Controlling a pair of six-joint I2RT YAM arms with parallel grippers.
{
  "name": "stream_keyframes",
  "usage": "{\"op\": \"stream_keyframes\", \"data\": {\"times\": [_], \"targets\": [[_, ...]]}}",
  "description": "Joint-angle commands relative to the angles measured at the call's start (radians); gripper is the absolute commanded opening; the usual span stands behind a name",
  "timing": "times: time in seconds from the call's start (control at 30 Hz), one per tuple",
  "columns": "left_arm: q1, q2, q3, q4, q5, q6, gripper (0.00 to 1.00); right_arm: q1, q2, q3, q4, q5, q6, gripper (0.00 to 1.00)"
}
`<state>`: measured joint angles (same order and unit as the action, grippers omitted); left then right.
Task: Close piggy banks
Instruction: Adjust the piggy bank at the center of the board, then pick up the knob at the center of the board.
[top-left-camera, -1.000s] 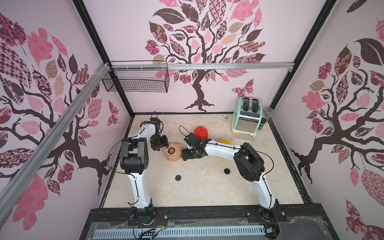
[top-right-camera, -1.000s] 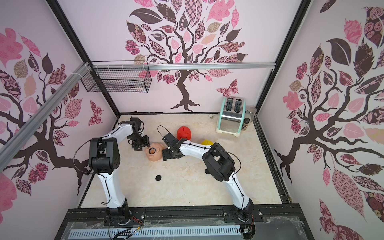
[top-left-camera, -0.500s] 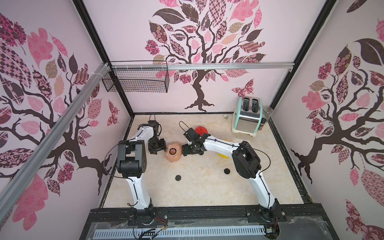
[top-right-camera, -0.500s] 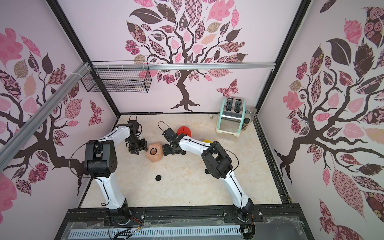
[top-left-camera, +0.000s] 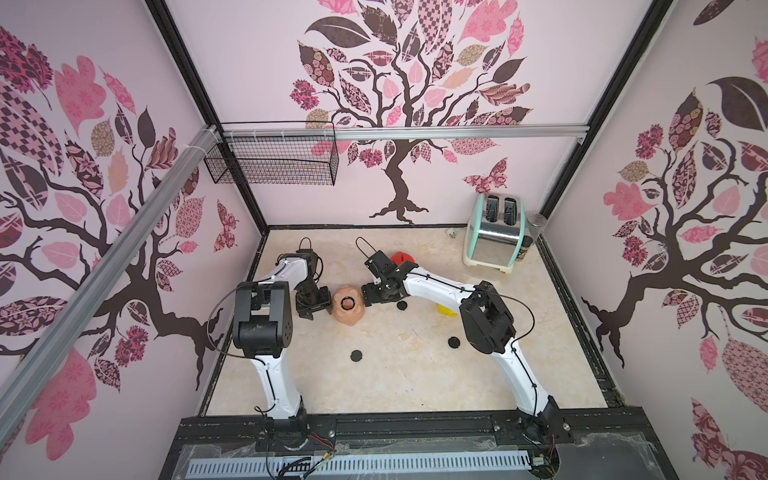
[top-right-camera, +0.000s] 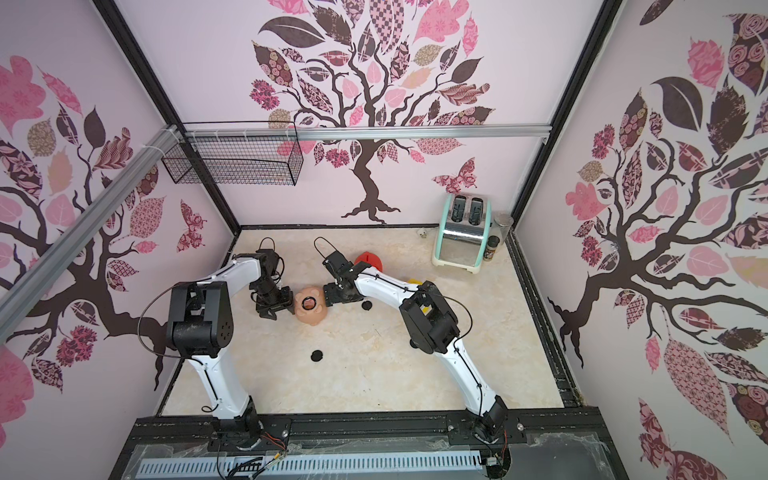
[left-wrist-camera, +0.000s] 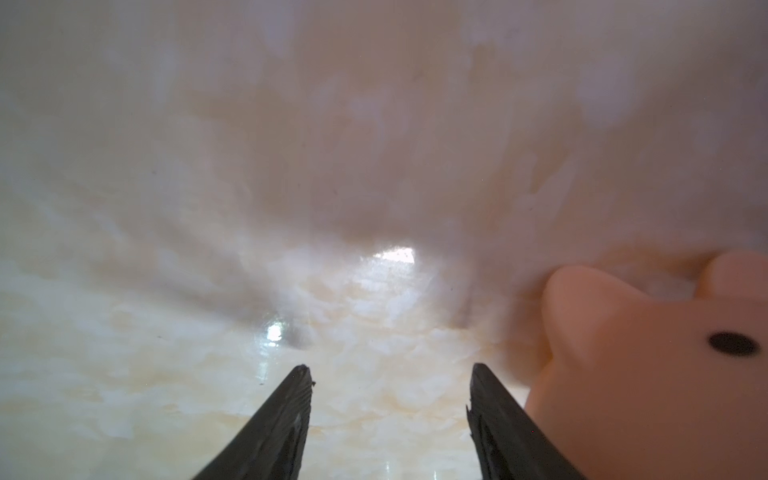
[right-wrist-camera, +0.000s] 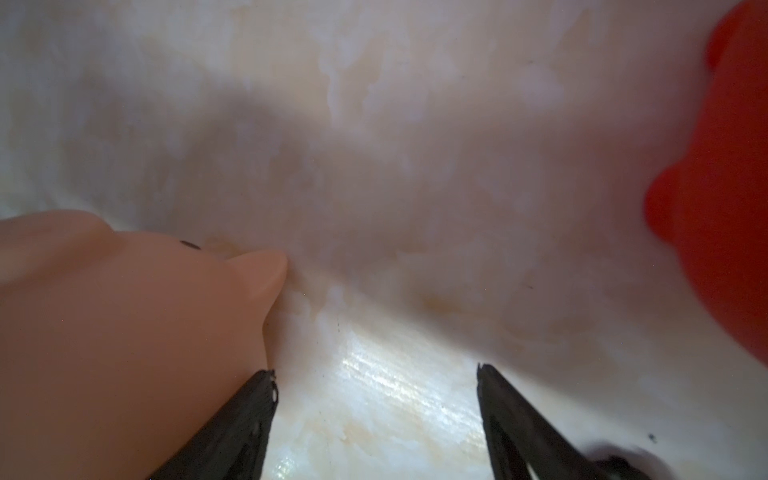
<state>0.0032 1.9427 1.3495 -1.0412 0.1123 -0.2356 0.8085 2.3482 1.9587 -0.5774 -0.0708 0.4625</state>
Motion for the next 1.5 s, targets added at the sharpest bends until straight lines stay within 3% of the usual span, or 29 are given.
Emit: {"op": "stream_keyframes", "data": {"times": [0.0, 0.23, 0.43, 0.73, 0.9, 1.07, 1.2, 1.47], "targets": [[-0.007, -0.035, -0.026, 0.024, 0.018, -0.011, 0.64, 0.026, -0.016, 0.045, 0.013, -0.037, -0.015, 0.79], [0.040, -0.120, -0.060, 0.045, -0.026, -0.040, 0.63, 0.026, -0.092, 0.000, -0.001, 0.025, -0.012, 0.79], [0.084, -0.262, -0.115, 0.073, -0.046, -0.063, 0.63, 0.026, -0.240, -0.123, 0.018, 0.064, -0.013, 0.79], [0.089, -0.653, -0.323, 0.171, -0.015, -0.106, 0.63, 0.054, -0.596, -0.552, 0.127, 0.013, -0.021, 0.70], [0.089, -0.881, -0.440, 0.217, 0.043, -0.133, 0.62, 0.151, -0.736, -0.749, 0.219, -0.010, -0.020, 0.61], [0.077, -1.041, -0.502, 0.235, 0.019, -0.148, 0.62, 0.238, -0.731, -0.843, 0.315, -0.048, 0.007, 0.53], [0.073, -1.107, -0.514, 0.252, -0.008, -0.153, 0.62, 0.286, -0.665, -0.825, 0.351, -0.054, 0.031, 0.44], [0.073, -1.161, -0.510, 0.242, -0.053, -0.160, 0.61, 0.325, -0.540, -0.739, 0.388, -0.066, -0.135, 0.31]]}}
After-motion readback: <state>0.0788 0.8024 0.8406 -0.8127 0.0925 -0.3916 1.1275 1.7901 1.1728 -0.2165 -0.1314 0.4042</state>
